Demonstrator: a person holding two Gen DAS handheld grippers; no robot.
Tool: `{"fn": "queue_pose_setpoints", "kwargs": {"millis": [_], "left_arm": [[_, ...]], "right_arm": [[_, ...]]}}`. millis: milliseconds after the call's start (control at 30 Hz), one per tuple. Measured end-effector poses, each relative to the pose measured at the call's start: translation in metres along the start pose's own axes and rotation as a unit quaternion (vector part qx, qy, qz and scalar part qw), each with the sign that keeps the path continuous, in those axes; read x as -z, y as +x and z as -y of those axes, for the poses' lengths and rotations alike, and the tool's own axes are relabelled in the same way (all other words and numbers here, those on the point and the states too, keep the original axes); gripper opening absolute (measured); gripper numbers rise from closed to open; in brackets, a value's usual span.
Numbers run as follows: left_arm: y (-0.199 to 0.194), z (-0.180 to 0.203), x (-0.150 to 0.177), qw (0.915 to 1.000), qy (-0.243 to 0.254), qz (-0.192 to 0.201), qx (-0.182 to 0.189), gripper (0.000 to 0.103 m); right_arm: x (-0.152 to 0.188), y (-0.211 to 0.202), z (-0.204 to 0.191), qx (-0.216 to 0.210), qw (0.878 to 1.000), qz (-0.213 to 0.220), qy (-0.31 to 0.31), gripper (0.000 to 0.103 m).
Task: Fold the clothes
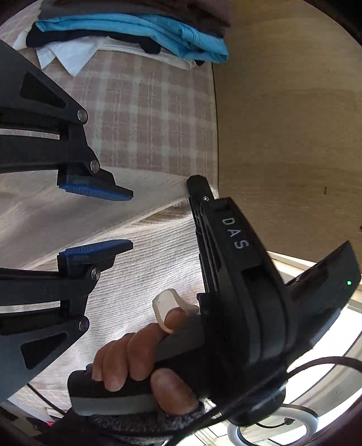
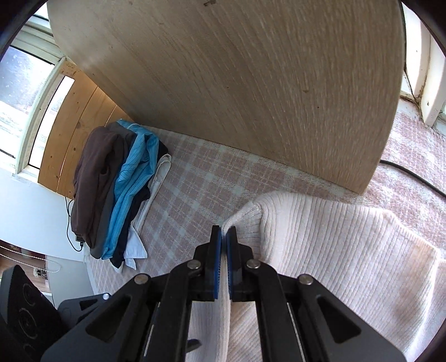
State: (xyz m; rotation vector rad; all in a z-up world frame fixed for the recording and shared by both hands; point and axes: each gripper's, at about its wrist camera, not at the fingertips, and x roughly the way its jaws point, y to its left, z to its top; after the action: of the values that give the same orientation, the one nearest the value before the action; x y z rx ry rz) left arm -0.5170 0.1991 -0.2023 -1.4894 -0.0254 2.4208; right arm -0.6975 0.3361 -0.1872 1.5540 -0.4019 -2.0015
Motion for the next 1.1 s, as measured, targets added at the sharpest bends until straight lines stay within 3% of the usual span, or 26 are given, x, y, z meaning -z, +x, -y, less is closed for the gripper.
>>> {"fn": "queue_pose_setpoints", "kwargs": {"millis": [100,167,300,400,500,533,567,767,833,967,1100], "left_arm": [[0.019,-0.005,-0.010,0.9994,-0.022,-0.007,-0.026,0.024],[0.025,-0.012,-0.013,0.9991,-0.037,-0.010,-0.019,0.004],[0.025,-0.021,-0.012,0.9993,-0.036,-0.004,-0.008,0.004],[0.022,-0.027,-0.011,0.9993,-0.036,0.002,-0.007,0.004],[0.017,-0.035,-0.010,0.9991,-0.041,0.008,-0.001,0.004],[0.011,-0.037,-0.009,0.9990,-0.043,0.011,0.002,0.004],[0.008,-0.038,-0.009,0.9989,-0.045,0.014,0.006,0.004],[-0.012,-0.028,-0.009,0.9975,-0.032,0.028,0.056,0.003],[-0.004,-0.023,-0.006,0.9973,-0.030,0.022,0.063,0.003],[0.034,-0.019,0.006,0.9917,-0.053,-0.021,0.115,0.003],[0.050,-0.005,0.014,0.9927,-0.032,-0.030,0.113,0.003]], "right_arm": [[-0.002,0.000,0.000,-0.002,1.000,-0.003,-0.001,0.004],[-0.003,0.001,-0.002,0.003,1.000,-0.005,-0.009,0.004],[-0.002,0.002,0.000,0.008,1.000,-0.017,-0.020,0.006],[-0.001,-0.019,0.012,0.008,1.000,0.016,-0.011,0.020],[0.007,-0.034,0.024,0.010,0.999,0.034,-0.015,0.018],[0.010,-0.030,0.025,0.016,0.999,0.022,-0.022,0.007],[0.012,-0.025,0.026,0.023,0.999,0.010,-0.028,0.004],[0.016,0.025,0.014,0.060,0.996,-0.028,-0.060,0.004],[0.010,0.029,0.014,0.059,0.997,-0.024,-0.053,0.004],[0.003,0.022,0.021,0.058,0.998,-0.012,-0.035,0.004],[0.004,-0.007,0.038,0.060,0.998,0.007,-0.016,0.005]]}}
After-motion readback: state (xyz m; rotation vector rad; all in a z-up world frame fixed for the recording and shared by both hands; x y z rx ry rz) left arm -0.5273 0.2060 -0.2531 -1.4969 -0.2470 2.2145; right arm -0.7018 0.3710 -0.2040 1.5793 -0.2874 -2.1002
